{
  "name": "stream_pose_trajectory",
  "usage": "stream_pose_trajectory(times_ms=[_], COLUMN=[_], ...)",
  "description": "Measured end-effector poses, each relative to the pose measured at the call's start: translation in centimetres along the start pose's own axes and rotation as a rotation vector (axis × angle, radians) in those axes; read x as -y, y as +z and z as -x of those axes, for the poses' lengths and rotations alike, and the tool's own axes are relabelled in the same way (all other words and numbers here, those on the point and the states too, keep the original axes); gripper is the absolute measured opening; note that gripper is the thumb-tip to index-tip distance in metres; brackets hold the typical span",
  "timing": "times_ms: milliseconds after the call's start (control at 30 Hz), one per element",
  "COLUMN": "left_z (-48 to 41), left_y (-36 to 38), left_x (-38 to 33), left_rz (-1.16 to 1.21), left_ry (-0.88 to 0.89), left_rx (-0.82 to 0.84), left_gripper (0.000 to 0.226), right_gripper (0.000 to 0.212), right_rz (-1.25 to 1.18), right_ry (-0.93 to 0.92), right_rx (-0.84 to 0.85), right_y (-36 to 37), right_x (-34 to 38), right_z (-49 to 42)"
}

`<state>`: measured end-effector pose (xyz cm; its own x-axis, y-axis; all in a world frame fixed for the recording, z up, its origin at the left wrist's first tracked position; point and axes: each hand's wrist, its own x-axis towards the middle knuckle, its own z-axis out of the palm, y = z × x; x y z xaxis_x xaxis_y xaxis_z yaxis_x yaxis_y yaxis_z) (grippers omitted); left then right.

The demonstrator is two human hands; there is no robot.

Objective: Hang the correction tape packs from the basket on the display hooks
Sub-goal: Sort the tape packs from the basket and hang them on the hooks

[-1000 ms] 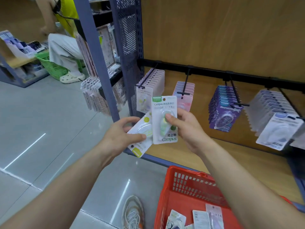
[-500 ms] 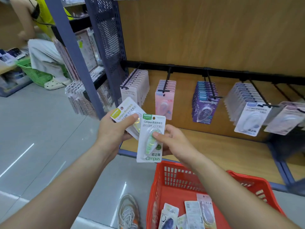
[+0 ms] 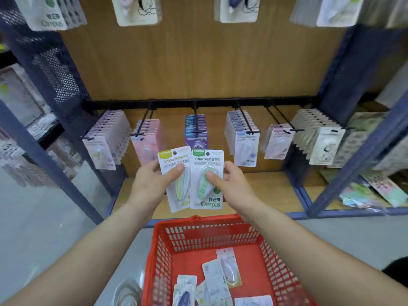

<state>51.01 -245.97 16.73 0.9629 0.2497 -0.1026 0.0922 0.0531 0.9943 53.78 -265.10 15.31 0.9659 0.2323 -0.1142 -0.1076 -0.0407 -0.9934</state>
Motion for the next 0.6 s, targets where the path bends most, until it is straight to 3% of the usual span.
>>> stream_pose_trajectory(times_ms=[267,433,600], left_z=[0.8,1.0,2.1], left_y=[9.1,12.7,14.3], left_x=[-0.1,-1.2,-2.1], left_rz=[0.033,0.017,0.005], left_ry=[-0.023,0.023,0.020], left_rx=[0.147,0.140,0.133], left_gripper=[0.024,0.020,0.020], right_gripper=[0.025,0.022,0.027], right_rz=[-0.018,-0.092,-0.010], right_ry=[0.008,-0.008,-0.045], right_rx=[-0.107,-0.201,-0.345], right_y=[-8.8,-12.0,-12.4], right_x=[0.8,1.5,1.7], right_z=[2.1,3.2,3.8])
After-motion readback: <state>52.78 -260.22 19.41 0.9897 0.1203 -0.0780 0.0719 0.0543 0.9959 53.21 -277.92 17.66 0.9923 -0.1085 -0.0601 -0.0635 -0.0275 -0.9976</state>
